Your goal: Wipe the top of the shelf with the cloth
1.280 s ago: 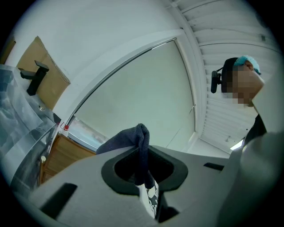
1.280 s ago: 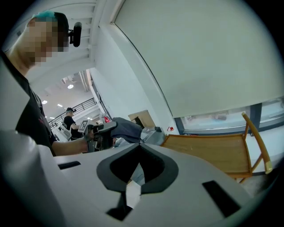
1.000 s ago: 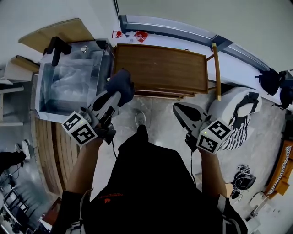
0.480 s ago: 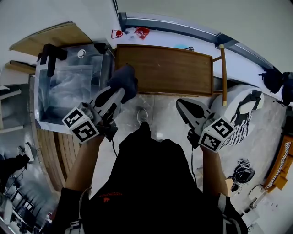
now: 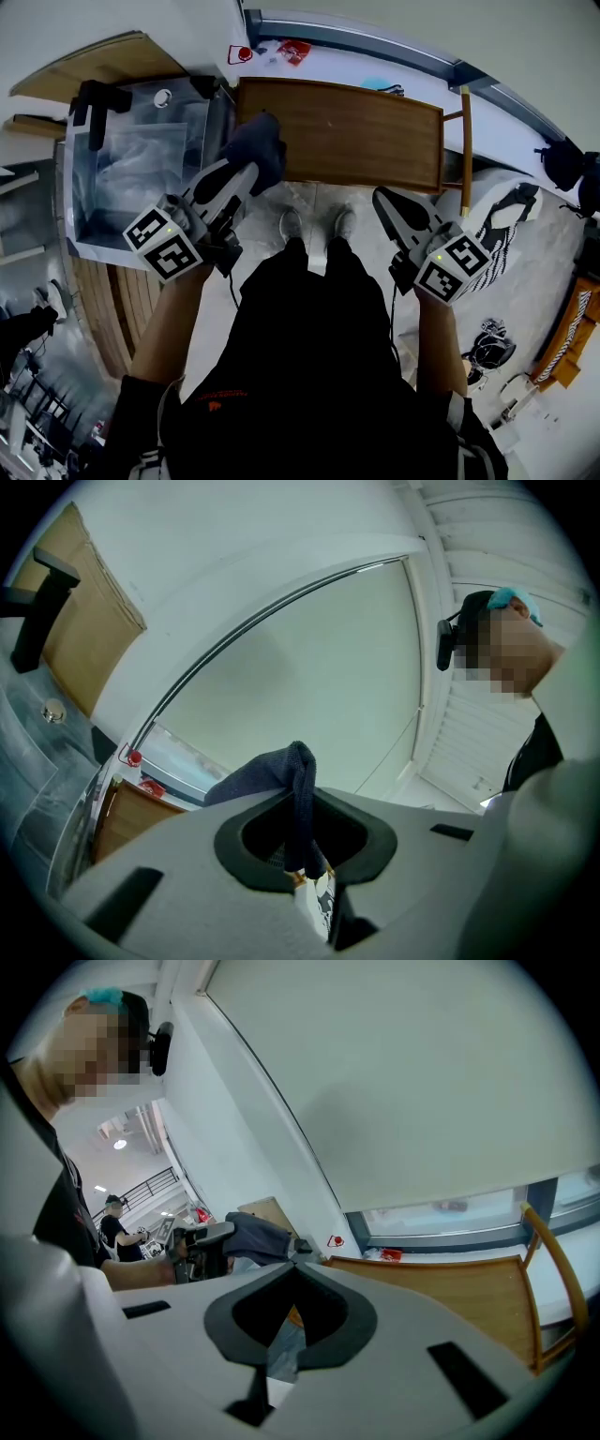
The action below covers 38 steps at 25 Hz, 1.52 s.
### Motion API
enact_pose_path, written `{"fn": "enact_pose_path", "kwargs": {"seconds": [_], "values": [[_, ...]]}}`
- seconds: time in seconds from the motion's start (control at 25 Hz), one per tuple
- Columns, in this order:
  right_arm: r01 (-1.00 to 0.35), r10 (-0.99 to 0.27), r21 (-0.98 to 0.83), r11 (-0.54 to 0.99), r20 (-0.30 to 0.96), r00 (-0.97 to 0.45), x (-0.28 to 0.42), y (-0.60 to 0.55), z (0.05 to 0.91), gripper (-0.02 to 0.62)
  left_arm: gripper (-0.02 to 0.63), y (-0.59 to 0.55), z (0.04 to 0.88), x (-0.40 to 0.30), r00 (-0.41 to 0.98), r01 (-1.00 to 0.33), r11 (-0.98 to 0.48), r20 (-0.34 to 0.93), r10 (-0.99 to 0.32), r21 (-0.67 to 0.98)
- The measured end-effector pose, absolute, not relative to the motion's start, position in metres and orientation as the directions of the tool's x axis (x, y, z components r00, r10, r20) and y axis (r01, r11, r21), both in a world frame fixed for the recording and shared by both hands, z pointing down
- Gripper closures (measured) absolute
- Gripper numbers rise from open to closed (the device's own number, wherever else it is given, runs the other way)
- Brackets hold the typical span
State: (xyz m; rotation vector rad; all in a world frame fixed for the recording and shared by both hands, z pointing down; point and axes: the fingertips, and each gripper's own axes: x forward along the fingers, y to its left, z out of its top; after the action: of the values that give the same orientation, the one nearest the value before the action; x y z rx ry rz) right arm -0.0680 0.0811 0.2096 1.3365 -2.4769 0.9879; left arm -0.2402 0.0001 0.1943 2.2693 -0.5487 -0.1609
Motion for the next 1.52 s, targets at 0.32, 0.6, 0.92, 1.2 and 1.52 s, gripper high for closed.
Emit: {"fn": "enact_pose_path", "kwargs": {"seconds": [0.32,0.6,0.92,1.2,1.52], "values": [[-0.757,-0.643,-0.503,0.417,0.425,-0.637,-0.063,0.061,0.226,0.591,0.554,-0.014,0.217,-0.235,0.87,-0.393,-0.567,0.093,-0.485,0.724],[-0.69,-0.562,-0.554,0.466,0.417,-0.715,-0.047,0.038,0.252,0.591,0.554,-0.038,0.249,-0.229,0.806,-0.478,-0.5,0.135,-0.576,0.722],[-0.606,-0.44,-0.618,0.501,0.42,-0.793,-0.021,0.016,0.293,0.591,0.554,-0.081,0.296,-0.217,0.723,-0.575,-0.417,0.199,-0.662,0.703],[-0.581,-0.381,-0.628,0.518,0.439,-0.814,0.0,-0.007,0.321,0.591,0.554,-0.121,0.341,-0.214,0.67,-0.632,-0.37,0.24,-0.703,0.681],[-0.572,-0.332,-0.643,0.509,0.467,-0.82,0.003,-0.003,0.35,0.591,0.554,-0.152,0.383,-0.221,0.619,-0.709,-0.34,0.315,-0.72,0.618]]}}
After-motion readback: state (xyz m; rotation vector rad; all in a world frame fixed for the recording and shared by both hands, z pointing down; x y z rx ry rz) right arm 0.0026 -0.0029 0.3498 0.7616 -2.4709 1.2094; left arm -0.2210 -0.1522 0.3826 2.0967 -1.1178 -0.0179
